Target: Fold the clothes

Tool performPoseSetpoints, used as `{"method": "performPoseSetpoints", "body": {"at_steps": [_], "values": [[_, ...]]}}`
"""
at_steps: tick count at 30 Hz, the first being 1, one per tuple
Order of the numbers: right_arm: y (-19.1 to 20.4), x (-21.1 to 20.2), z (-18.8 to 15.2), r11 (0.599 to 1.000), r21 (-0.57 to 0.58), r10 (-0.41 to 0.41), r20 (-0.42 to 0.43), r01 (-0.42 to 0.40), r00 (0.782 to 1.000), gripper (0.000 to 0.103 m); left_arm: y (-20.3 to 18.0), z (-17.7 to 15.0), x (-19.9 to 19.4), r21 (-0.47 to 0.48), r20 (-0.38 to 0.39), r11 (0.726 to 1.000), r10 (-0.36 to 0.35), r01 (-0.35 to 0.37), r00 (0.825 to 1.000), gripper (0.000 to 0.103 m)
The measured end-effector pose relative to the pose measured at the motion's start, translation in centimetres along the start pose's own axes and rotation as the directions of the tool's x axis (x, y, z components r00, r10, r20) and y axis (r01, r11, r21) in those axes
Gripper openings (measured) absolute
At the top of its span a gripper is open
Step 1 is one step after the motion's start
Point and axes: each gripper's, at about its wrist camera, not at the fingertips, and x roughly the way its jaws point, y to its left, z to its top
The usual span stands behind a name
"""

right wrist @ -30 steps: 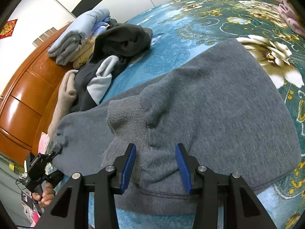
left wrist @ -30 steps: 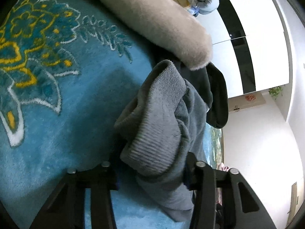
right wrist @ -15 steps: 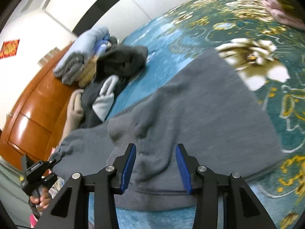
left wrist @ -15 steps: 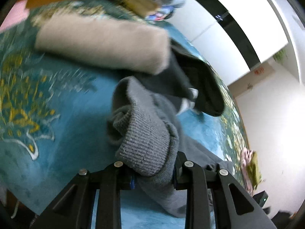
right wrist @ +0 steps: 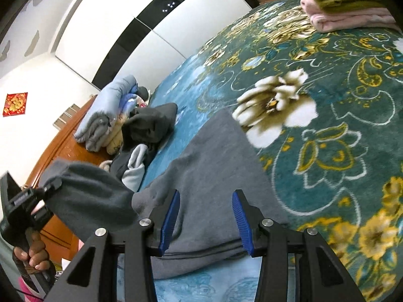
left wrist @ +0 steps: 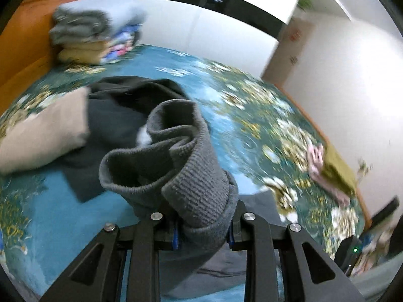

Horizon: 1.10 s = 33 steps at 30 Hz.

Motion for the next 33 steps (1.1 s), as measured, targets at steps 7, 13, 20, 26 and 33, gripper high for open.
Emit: {"method": "performPoseSetpoints", "body": {"at_steps": [7, 13, 20, 26, 33], "values": [[-1.8, -0.6, -0.3, 1.000, 0.031, 0.003, 0.011, -0.003, 1.000, 0.047, -9.4, -3.4, 6.4, 0.197, -0.149, 0.980, -0.004, 0.033, 0.989, 0.028], [-3.0, -1.4, -0.5, 0.999, 0.053, -0.011, 0.022, 0.009, 1.000, 0.047, -12.8, -6.3, 10.2, 0.271, -0.229, 0.962, 0.086, -0.021, 0.970, 0.028], [-3.9, -1.7, -0.7, 0.997, 0.075, -0.028, 0.023, 0.026, 0.999, 0.047, -13.4, -7.7, 11.7, 0.277, -0.306, 0.960, 0.129, -0.041, 0.943, 0.030], [-3.9, -1.5, -0.9, 0.996, 0.073, -0.048, 0.014, 0.047, 0.999, 0.047, -11.3, -5.8, 10.1, 0.130, -0.368, 0.989, -0.021, 0.074, 0.930, 0.061], [-3.3, -1.4, -1.0, 0.996, 0.059, -0.064, 0.004, 0.064, 0.998, 0.047, -9.2, -4.1, 5.7, 0.108, -0.315, 0.972, -0.164, 0.207, 0.935, 0.062]]}}
